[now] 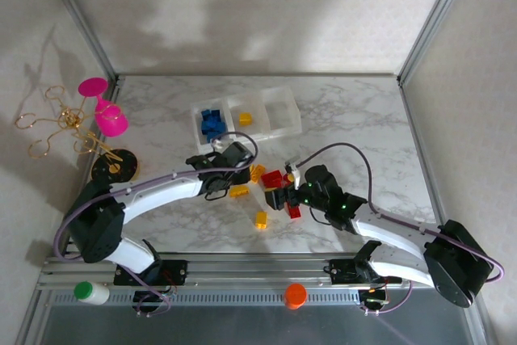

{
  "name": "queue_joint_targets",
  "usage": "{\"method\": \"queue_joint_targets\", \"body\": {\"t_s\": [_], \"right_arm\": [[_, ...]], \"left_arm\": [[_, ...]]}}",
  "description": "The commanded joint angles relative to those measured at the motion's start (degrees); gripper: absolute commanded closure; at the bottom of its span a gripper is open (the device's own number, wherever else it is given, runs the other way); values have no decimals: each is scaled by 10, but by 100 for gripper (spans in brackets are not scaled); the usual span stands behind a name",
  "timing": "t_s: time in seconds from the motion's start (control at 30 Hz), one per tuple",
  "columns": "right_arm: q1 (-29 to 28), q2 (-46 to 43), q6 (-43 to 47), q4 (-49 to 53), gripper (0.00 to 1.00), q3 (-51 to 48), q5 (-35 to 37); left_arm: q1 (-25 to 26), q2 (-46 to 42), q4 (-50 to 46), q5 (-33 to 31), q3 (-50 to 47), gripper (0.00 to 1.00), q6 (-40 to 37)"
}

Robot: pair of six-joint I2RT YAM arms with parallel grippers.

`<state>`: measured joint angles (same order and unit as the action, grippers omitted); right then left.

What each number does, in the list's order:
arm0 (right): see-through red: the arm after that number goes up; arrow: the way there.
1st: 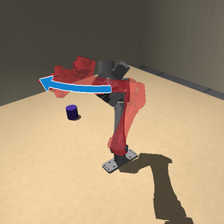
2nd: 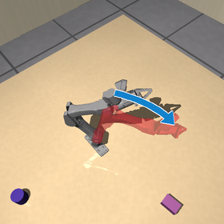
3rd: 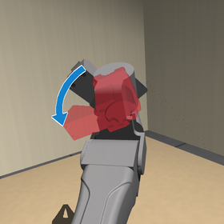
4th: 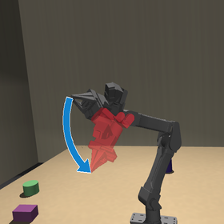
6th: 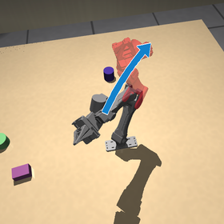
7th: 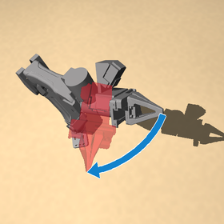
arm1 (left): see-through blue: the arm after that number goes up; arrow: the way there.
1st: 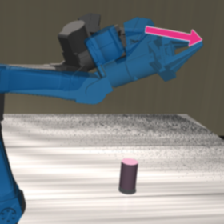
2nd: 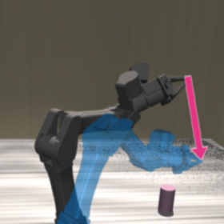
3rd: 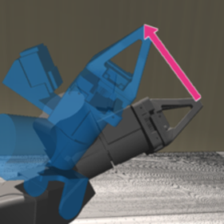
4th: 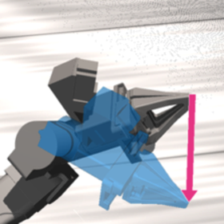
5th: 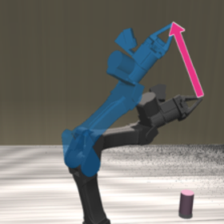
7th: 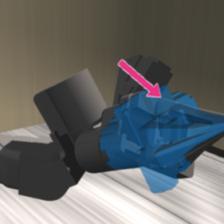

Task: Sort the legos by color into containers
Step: Pick up the lego from the center of the table.

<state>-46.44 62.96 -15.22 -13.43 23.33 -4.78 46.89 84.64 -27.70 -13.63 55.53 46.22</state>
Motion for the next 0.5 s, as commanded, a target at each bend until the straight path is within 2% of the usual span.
{"method": "queue_joint_targets", "body": {"t_s": [0.0,0.23,0.47], "right_arm": [[-4,-9,-13,-17,1,-16,-4],[-4,-16,-16,-63,1,-49,10],[-4,-25,-13,-69,1,-58,24]], "left_arm": [[21,-32,8,-4,-23,25,75],[47,5,41,15,-42,15,110],[48,70,46,13,-23,8,118]]}}
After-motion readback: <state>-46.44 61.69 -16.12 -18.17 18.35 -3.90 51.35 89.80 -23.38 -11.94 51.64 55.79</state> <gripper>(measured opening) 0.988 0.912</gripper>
